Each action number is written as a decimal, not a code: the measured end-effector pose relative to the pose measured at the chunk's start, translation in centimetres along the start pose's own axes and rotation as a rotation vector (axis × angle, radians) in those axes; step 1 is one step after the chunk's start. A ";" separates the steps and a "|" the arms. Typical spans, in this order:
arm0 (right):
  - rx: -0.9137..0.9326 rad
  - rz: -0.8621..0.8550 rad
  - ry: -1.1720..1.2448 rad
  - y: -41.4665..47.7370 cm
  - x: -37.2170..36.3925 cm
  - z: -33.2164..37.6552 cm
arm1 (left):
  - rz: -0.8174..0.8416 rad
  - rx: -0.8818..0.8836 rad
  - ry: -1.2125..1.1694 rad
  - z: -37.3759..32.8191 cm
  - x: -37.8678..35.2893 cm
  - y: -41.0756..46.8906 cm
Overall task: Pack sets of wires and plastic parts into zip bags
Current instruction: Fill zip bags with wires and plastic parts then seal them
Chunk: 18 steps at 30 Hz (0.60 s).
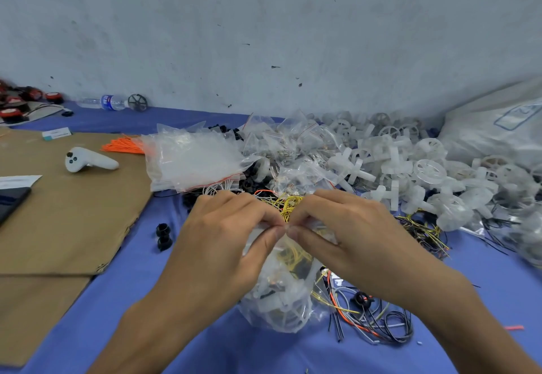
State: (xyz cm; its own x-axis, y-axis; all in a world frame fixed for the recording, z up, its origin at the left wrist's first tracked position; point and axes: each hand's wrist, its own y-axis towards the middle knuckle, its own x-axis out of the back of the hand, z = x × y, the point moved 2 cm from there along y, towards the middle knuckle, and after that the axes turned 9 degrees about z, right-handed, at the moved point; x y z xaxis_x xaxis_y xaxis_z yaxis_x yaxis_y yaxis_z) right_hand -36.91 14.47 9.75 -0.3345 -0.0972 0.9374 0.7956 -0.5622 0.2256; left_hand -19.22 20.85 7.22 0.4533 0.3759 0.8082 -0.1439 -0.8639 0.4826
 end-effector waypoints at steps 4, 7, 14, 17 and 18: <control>0.012 -0.056 0.054 -0.8 0.4 -1.0 | -0.002 0.022 -0.032 0.6 0.1 -0.5; 0.017 -0.091 0.057 -1.1 0.1 -1.1 | 0.000 0.017 -0.036 0.6 0.1 -0.5; -0.029 -0.126 0.157 -1.9 -0.1 -2.3 | -0.002 0.047 -0.094 1.3 0.3 -0.9; -0.049 -0.150 0.191 -2.3 -0.2 -2.8 | 0.004 0.064 -0.093 1.5 0.2 -1.0; -0.048 -0.162 0.202 -2.4 -0.2 -2.9 | 0.004 0.063 -0.088 1.5 0.2 -1.1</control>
State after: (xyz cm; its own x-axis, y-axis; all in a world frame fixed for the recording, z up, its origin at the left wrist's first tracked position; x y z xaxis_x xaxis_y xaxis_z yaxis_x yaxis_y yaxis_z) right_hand -40.25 13.44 8.24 -0.5533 -0.1620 0.8171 0.7002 -0.6218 0.3508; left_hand -17.60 21.35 6.35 0.5287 0.3442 0.7759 -0.0914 -0.8857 0.4552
